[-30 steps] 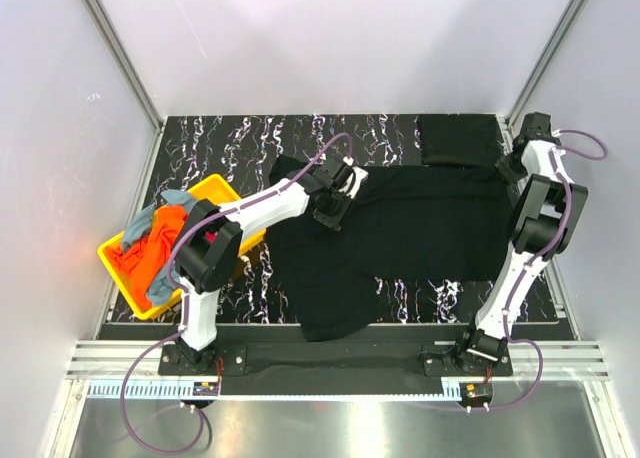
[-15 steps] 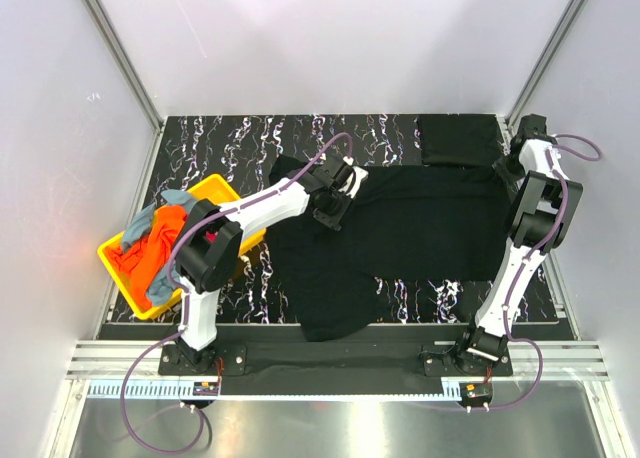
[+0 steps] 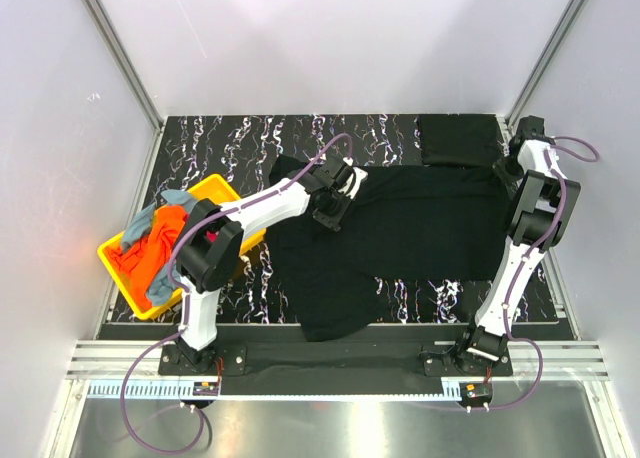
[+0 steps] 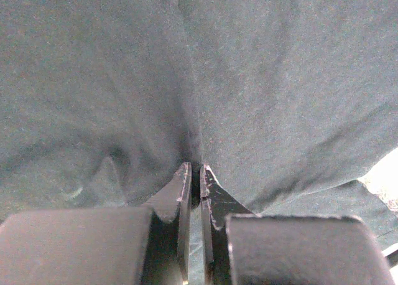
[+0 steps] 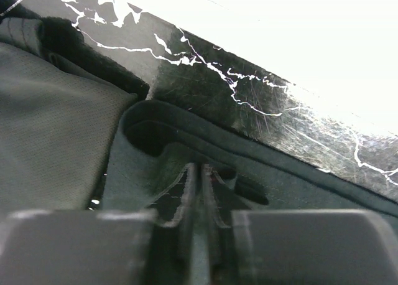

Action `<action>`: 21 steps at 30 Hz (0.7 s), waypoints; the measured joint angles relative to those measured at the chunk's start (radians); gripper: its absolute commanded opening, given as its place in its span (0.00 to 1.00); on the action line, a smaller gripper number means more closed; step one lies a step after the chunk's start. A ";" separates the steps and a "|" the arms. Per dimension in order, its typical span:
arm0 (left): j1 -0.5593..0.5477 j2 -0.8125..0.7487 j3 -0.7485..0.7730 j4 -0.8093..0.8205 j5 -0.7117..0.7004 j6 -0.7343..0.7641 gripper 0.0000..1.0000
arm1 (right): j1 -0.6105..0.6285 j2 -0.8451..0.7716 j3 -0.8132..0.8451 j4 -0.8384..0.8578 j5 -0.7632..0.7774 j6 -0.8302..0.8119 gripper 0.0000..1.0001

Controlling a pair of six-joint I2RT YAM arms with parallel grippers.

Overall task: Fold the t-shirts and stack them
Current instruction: Fold the tshirt

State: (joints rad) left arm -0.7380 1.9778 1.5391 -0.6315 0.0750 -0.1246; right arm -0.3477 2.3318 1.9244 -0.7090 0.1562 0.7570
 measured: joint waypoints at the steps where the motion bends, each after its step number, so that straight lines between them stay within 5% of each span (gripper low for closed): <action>1: 0.000 0.000 0.000 0.000 -0.001 0.000 0.00 | 0.000 0.000 0.000 0.000 0.000 -0.003 0.00; 21: 0.002 0.000 0.056 -0.063 -0.115 -0.035 0.00 | -0.004 -0.068 -0.012 -0.005 0.010 -0.066 0.00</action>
State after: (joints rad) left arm -0.7361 1.9778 1.5948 -0.6949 -0.0399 -0.1600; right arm -0.3519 2.2642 1.9125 -0.7136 0.1658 0.6907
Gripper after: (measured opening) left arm 0.090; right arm 0.011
